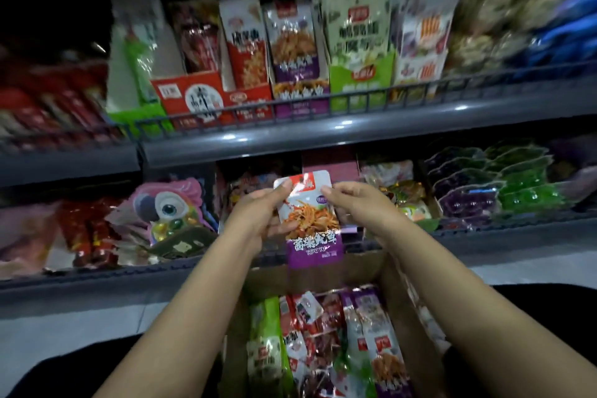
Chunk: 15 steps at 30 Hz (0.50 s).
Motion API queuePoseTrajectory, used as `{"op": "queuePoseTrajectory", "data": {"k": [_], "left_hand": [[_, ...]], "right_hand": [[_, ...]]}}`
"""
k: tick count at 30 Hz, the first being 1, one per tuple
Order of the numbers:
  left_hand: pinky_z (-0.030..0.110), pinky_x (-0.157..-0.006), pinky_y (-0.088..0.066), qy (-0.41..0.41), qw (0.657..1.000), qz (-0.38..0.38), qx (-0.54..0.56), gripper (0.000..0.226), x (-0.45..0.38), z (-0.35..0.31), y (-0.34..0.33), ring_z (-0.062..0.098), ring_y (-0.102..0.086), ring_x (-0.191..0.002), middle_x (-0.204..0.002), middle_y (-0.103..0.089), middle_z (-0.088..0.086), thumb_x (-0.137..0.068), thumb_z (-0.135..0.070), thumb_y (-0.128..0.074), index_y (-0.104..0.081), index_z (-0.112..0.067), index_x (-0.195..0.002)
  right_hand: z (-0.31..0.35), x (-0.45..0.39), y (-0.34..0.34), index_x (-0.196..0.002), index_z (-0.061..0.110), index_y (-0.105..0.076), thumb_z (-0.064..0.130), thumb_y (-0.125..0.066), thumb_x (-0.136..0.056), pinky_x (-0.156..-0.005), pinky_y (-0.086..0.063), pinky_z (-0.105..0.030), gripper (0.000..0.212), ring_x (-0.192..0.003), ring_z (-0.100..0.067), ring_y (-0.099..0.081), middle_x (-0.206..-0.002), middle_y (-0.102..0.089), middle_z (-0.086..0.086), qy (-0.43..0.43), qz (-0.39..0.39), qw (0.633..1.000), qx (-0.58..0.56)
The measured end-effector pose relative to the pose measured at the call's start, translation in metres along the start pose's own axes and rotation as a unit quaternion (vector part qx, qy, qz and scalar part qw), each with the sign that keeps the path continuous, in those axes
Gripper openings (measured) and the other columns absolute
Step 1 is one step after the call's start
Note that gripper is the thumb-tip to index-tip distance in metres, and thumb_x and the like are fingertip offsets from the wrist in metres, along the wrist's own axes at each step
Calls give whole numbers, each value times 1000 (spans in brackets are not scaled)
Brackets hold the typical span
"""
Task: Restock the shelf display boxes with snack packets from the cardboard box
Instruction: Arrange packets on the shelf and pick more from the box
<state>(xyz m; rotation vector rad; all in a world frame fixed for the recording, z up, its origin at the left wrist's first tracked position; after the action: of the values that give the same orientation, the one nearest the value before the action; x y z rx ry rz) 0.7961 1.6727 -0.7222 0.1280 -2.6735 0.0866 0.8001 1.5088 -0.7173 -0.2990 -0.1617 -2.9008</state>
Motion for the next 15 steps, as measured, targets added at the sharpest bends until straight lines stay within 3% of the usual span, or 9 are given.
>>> {"op": "queuePoseTrajectory", "data": {"k": [5,9,12,15], "left_hand": [[27,-55,-59,-56,998,-18,28,28,15,-68,3,19,-72,-68,-82,-72,10,-81,-34,-69,-63,-9,-92],[27,-53,-58,-84,995,-13,54,25,15,-107,-3,19,-71,-62,-76,-73,9,-83,-31,-68,-63,-9,-93],[25,-48,-57,-95,994,-18,57,25,13,-129,-7,19,-70,-59,-73,-73,9,-83,-31,-68,-62,-9,-93],[24,-46,-56,-95,994,-28,40,24,10,-149,-7,16,-69,-54,-64,-71,5,-83,-31,-67,-61,-9,-89]], "right_hand": [[47,0,15,-74,16,-68,35,-62,-87,-54,-40,-21,24,-50,-5,-50,-57,-61,6,6,48,998,49],[81,-1,22,-70,17,-72,27,-68,-83,-63,-45,-25,17,-62,-8,-58,-66,-69,4,77,54,992,81],[97,-6,21,-73,11,-69,19,-70,-82,-62,-42,-23,11,-58,-9,-57,-61,-68,6,102,63,991,64],[117,-14,24,-63,18,-62,20,-70,-82,-64,-41,-24,20,-58,-4,-53,-56,-61,13,176,24,977,118]]}}
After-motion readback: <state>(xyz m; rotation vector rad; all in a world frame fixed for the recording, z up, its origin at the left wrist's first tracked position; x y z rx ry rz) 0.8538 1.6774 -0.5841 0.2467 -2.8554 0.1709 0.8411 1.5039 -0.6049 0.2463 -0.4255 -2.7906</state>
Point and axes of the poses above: each hand's wrist, its own x-axis away from the middle knuckle, its own y-axis out of the back of the hand, z = x × y, the point moved 7 cm from there along -x, towards the middle knuckle
